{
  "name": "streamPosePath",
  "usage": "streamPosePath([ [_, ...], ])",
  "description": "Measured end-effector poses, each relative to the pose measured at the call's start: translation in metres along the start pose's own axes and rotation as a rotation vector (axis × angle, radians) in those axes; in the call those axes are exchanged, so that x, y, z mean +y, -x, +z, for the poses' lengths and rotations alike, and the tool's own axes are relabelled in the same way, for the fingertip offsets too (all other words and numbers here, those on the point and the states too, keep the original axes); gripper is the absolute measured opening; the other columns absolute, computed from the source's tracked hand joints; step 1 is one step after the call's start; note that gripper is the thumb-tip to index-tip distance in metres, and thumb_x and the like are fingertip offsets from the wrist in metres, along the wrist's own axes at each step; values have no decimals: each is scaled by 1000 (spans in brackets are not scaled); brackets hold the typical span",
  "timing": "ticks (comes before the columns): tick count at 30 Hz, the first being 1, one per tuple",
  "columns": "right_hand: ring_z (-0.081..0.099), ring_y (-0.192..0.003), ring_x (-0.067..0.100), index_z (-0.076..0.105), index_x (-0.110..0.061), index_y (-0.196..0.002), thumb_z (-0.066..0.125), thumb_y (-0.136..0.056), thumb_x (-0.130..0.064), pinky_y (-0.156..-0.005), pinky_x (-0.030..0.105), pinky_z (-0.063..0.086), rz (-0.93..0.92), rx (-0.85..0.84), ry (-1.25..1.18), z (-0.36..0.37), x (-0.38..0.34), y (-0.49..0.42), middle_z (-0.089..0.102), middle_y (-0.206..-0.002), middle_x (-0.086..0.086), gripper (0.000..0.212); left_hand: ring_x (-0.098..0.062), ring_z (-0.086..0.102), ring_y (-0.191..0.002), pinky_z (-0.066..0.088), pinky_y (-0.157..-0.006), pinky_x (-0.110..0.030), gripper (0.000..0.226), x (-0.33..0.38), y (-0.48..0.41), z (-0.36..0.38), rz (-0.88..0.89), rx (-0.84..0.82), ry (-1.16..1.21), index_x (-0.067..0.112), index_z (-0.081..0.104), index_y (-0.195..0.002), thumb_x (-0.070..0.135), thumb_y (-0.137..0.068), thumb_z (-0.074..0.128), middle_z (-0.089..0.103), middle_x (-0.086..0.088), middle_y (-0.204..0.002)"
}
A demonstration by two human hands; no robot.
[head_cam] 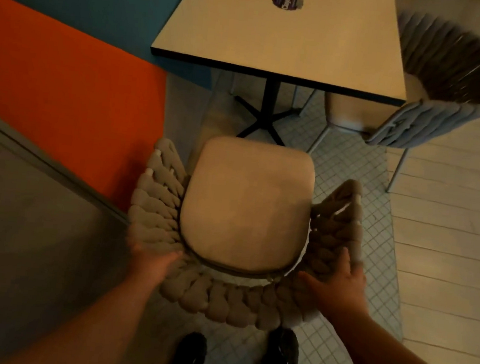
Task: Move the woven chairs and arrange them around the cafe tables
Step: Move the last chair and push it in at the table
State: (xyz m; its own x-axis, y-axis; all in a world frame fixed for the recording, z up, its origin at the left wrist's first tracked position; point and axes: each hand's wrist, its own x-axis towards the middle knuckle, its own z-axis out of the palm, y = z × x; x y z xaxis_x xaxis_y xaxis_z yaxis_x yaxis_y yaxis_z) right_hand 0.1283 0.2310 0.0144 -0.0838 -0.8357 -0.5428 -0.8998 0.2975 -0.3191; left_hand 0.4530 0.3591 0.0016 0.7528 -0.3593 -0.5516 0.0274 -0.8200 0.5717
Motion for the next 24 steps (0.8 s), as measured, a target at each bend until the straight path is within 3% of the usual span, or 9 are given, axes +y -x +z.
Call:
streamPosePath([
  [2, 46, -140, 46, 1, -35, -162, 91, -72, -42, -107, 63, 49, 143, 22, -309, 9, 4, -13, 32, -159, 22, 128, -37, 50, -139, 37, -113, -37, 116, -18, -15, 13, 42, 56, 54, 3, 27, -158, 0, -65, 97, 47, -21, -153],
  [4, 60, -124, 46, -2, -42, -160, 88, -76, -26, -101, 63, 53, 216, 41, -456, 17, 4, -20, 51, -148, 21, 124, -40, 57, -132, 44, -109, -42, 130, -34, -27, 24, 28, 125, 84, 9, 21, -161, 3, -58, 101, 52, -24, -147],
  [8, 61, -120, 49, 2, -35, -165, 70, -87, -11, -103, 60, 50, 279, 158, -440, 26, 4, -28, 58, -142, 24, 106, -45, 56, -133, 44, -111, -53, 136, -36, -28, 33, -16, 190, 81, 19, 1, -167, 3, -69, 94, 51, -26, -152],
  [12, 59, -123, 48, 5, -37, -164, 63, -87, -4, -105, 61, 49, 273, 166, -451, 28, 2, -29, 57, -143, 23, 102, -51, 53, -133, 41, -111, -54, 131, -27, -25, 33, -39, 232, 33, 14, 3, -167, 1, -71, 92, 48, -34, -150],
  [18, 60, -122, 46, 11, -34, -163, 60, -86, -1, -104, 62, 50, 263, 172, -487, 20, -18, -41, 58, -142, 20, 97, -49, 53, -134, 42, -112, -53, 129, -4, -33, 33, -44, 187, 65, 16, 4, -168, 4, -74, 91, 48, -32, -151],
  [24, 63, -106, 39, 8, -37, -162, 61, -87, -1, -89, 58, 58, 205, 189, -507, 1, -51, -85, 58, -138, 19, 99, -50, 52, -133, 44, -111, -56, 116, 43, -69, 43, -23, 152, 97, 28, -4, -167, 5, -88, 77, 45, -29, -154],
])
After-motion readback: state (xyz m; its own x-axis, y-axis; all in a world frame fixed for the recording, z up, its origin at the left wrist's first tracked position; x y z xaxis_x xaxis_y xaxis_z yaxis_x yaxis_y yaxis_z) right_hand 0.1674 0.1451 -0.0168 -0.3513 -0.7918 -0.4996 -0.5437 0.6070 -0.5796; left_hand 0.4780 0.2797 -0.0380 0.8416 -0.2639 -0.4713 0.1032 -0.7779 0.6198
